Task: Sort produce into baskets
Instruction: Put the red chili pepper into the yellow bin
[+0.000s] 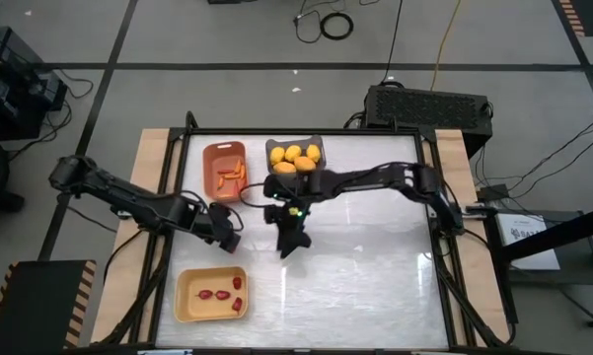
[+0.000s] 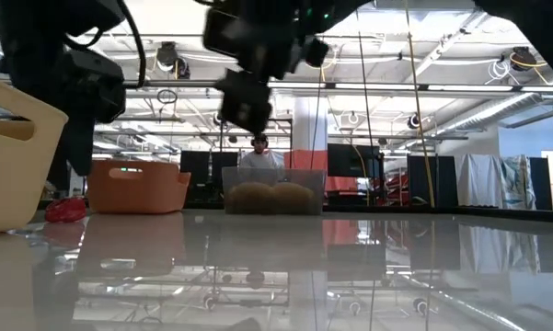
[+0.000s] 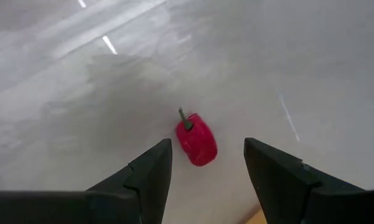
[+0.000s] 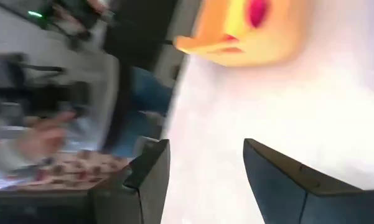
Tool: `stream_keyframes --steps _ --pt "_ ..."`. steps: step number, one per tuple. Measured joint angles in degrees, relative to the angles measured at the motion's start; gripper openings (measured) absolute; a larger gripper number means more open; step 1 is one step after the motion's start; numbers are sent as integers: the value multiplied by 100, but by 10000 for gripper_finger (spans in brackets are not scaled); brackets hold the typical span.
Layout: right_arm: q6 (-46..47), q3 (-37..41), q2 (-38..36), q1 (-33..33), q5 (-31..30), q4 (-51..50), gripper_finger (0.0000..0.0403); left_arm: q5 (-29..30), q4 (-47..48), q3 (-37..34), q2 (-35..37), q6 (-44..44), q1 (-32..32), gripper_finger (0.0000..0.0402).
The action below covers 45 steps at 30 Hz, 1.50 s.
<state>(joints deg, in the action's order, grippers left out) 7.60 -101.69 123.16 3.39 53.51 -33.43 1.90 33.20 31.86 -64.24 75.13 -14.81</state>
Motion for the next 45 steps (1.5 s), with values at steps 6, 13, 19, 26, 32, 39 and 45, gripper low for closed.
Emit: stream_keyframes --steps 6,13,19,26,32,39,45 --pt "-675 0 -204 154 -419 -823 196 214 -314 0 -472 429 -235 207" --pt "-1001 2 -199 152 -415 -1027 196 279 -580 0 -1072 562 -295 207" --pt "-1266 2 -195 167 -414 -1329 196 320 -702 20 -1260 562 -295 207" --pt "-1518 2 -193 191 -419 -1520 196 327 -686 21 -1275 560 -295 183" --pt "-1600 2 -191 215 -419 -1521 196 281 -684 84 -1294 490 -291 116" --pt "-1596 2 -191 241 -419 -1532 196 3 -766 525 -1158 -254 -291 74" --pt "-1565 2 -189 241 -419 -1519 196 -292 -758 1082 -829 -1131 -294 84"
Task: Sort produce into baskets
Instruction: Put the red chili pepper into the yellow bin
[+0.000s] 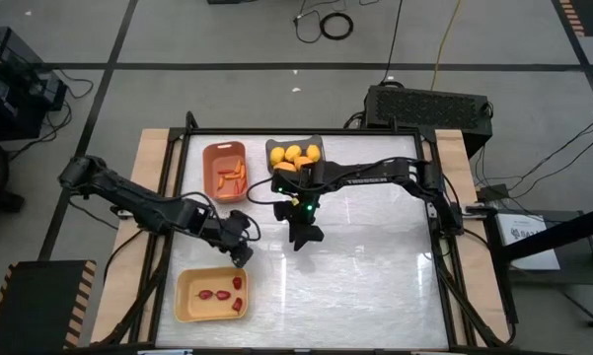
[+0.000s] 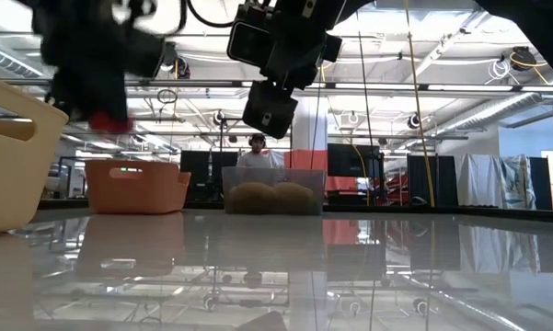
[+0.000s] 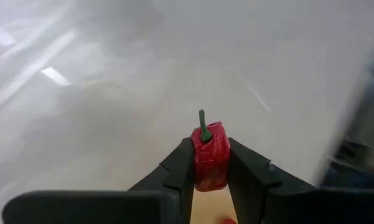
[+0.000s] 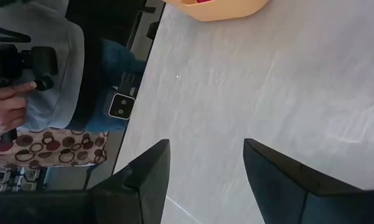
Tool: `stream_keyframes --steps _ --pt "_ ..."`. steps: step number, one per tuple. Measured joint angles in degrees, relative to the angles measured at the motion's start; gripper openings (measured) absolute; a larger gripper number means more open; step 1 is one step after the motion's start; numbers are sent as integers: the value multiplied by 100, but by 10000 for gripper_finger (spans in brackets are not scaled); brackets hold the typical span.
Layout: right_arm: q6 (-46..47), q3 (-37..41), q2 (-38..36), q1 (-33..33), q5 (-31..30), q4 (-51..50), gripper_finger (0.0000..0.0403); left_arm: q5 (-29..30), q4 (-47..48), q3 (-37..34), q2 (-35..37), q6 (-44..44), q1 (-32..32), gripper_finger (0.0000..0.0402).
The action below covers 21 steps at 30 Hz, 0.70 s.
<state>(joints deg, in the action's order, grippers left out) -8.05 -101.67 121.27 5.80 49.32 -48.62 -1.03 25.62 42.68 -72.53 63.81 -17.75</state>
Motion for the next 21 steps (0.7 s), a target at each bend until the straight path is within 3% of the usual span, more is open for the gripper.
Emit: stream_keyframes --steps 5,12,16,21 --pt "7 0 0 -7 0 51 196 -780 -146 351 190 -602 -262 88" --pt "157 0 0 -7 -2 246 196 -1229 -86 380 236 -580 -1129 88" --pt "154 0 2 -16 -9 368 196 -1163 -90 380 227 -609 -1522 89" --pt "157 0 2 -17 -11 479 196 -612 160 380 227 -618 -1740 89"
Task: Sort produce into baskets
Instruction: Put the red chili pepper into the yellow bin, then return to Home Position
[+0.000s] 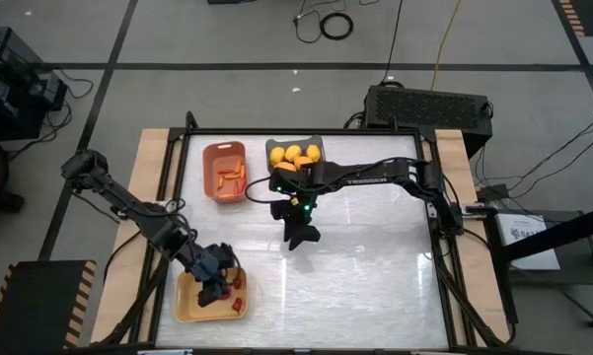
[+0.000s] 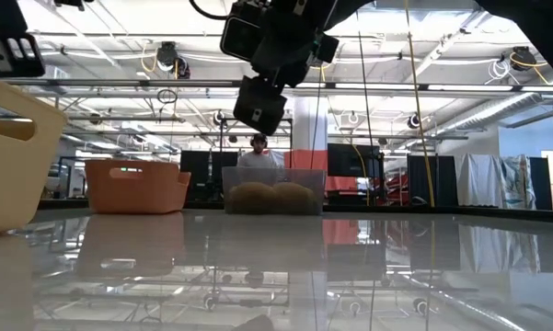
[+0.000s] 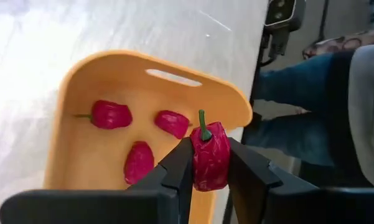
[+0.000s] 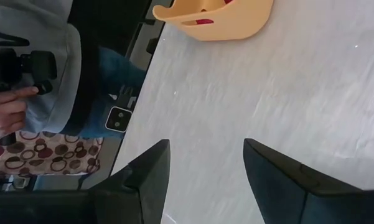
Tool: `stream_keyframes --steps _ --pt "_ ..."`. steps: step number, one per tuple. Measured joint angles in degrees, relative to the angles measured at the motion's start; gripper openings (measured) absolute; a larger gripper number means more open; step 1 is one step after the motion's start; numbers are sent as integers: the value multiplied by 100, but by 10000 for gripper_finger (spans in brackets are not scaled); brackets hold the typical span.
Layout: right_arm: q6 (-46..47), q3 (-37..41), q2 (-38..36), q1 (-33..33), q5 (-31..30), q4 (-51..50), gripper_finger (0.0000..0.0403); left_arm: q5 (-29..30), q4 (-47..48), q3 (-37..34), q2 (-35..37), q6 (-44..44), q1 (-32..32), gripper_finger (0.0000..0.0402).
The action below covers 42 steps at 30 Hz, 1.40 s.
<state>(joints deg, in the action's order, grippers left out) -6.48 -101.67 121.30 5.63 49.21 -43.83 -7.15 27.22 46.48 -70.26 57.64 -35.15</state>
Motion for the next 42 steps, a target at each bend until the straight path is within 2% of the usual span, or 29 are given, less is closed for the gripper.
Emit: stream_keyframes --steps 8,16,20,25,30,34,39,42 --pt "44 0 0 -5 2 39 196 73 262 -2 0 -118 -81 97" --pt "-12 0 2 -5 4 243 196 318 294 -2 0 -557 -15 181" --pt "-6 0 2 -5 6 567 196 340 286 -2 0 -956 179 202" --pt "555 0 2 -5 15 895 196 644 -185 -4 0 -1716 611 198" --pt "733 8 -52 68 -3 668 195 901 -930 -4 0 -2937 1203 181" --pt "695 15 -365 119 -453 378 177 914 -1118 -4 0 -3863 1809 168" --pt "352 4 -1036 177 -1399 -241 130 483 -1614 -4 30 -4726 2603 155" --pt "115 4 -1499 227 -1660 -479 97 20 -1966 -4 151 -5084 3093 147"
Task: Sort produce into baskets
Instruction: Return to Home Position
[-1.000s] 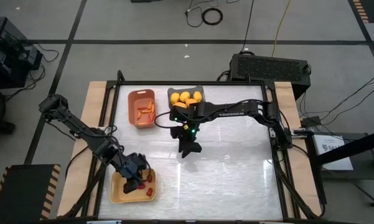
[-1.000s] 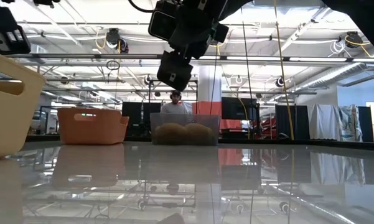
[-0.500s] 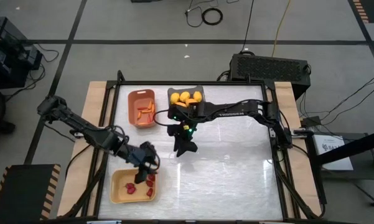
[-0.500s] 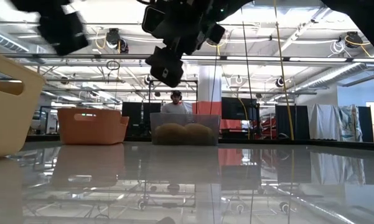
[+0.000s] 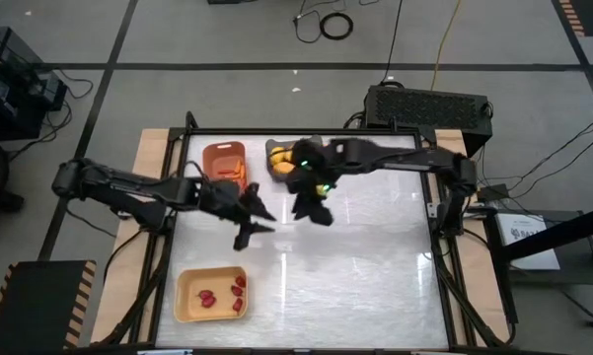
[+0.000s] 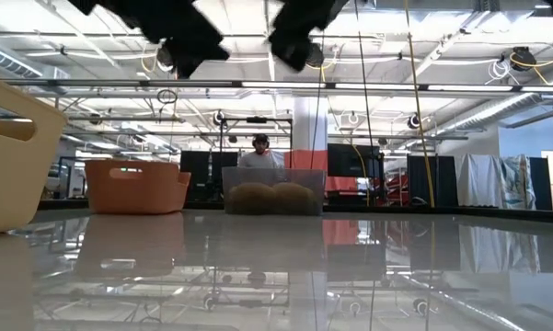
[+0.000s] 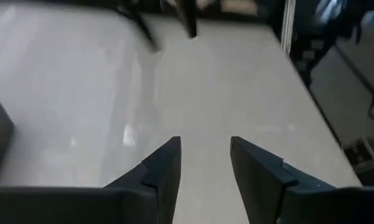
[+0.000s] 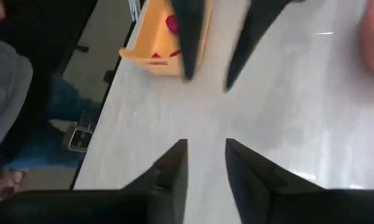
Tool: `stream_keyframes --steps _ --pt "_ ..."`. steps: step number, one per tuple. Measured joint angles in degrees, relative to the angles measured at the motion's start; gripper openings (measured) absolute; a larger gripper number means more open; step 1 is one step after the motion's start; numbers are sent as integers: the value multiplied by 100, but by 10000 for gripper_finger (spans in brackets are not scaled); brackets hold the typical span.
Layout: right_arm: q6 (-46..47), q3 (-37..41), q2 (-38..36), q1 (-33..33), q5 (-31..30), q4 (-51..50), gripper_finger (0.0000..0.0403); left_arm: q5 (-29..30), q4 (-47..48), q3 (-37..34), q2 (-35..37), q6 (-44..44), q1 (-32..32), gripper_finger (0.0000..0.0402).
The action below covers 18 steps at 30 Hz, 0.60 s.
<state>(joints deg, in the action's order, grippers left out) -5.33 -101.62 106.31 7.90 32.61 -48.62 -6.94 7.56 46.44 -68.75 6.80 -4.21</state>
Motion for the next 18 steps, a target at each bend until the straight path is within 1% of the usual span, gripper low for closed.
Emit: stream_keyframes --steps 2,4,6,8,11,16,18 --pt "-153 20 -321 40 -66 -207 73 -200 -258 0 103 -117 304 140" --pt "-232 103 -631 72 -262 -242 49 -340 -320 -2 281 -165 572 133" --pt "-244 313 -982 121 -413 -250 25 -384 -447 1 466 -178 791 126" --pt "-201 588 -1334 198 -490 -79 7 -504 -354 0 696 -267 960 119" --pt "80 1196 -1904 311 -619 374 8 -639 -266 0 1061 -429 1146 106" --pt "675 2522 -2871 479 -635 1609 4 -651 460 -1 1678 -479 1403 86" --pt "947 3086 -3261 510 -731 2126 2 -649 685 0 1912 -536 1473 79"
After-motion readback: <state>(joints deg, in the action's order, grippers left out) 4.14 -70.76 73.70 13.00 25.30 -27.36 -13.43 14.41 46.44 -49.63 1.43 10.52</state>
